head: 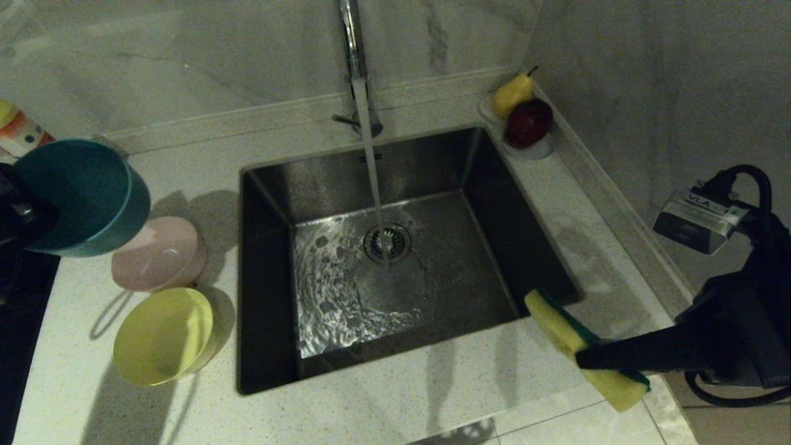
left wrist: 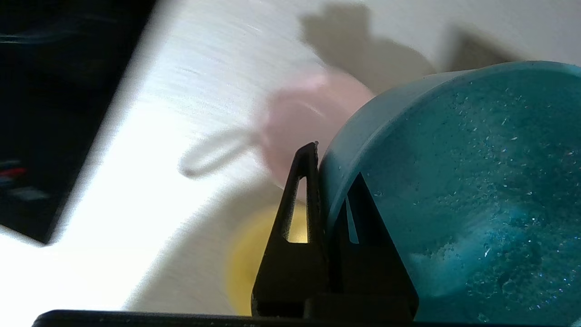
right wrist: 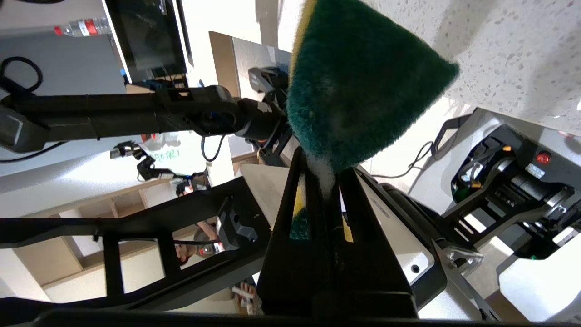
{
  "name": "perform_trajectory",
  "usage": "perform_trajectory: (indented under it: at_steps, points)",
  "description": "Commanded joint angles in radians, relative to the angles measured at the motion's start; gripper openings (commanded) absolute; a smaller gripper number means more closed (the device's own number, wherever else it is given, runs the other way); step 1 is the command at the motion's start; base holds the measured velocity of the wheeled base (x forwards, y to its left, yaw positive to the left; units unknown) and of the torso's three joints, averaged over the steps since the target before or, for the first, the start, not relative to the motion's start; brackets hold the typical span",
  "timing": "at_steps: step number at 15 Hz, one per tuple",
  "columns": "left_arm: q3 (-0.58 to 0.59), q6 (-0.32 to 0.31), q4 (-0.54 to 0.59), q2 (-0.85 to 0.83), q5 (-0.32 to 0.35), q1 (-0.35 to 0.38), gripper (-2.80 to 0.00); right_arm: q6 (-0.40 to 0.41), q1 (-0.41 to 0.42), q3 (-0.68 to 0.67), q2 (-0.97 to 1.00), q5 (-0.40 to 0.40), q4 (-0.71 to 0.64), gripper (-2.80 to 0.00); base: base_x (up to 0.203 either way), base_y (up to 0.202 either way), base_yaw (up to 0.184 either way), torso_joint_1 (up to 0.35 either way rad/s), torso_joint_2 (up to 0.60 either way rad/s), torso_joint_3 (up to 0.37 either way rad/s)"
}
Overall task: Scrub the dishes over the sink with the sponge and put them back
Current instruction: Place the bowl on the table
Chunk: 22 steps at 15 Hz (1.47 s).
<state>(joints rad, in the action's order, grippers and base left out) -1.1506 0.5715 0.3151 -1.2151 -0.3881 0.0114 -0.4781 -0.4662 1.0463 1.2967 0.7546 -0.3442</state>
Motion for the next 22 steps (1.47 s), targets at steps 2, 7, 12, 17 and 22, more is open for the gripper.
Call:
perform_trajectory:
  at_steps: [2,7,12,17,22]
  points:
    - [-0.007,0.037,-0.005,-0.075,0.012,0.210,-2.80,0.001,0.000,-0.008,0.013,0.005,-0.001,-2.80,0.000,0.000,0.000,0.000,0.00,0.000]
    - [-0.068,0.089,-0.015,-0.216,0.132,0.483,-2.80,0.007,0.011,-0.023,0.019,0.006,0.007,-2.80,0.000,0.000,0.000,0.000,0.00,0.000]
    - [-0.135,0.154,-0.015,-0.358,0.197,0.672,-2.80,0.007,0.011,-0.036,0.010,0.006,0.007,-2.80,0.000,0.000,0.000,0.000,0.00,0.000]
    - [-0.185,0.176,-0.007,-0.453,0.210,0.785,-2.80,0.007,0.011,-0.042,0.009,0.009,0.007,-2.80,0.000,0.000,0.000,0.000,0.00,0.000]
    - [-0.195,0.194,-0.002,-0.558,0.274,0.867,-2.80,0.007,0.011,-0.041,0.002,0.009,0.007,-2.80,0.000,0.000,0.000,0.000,0.00,0.000]
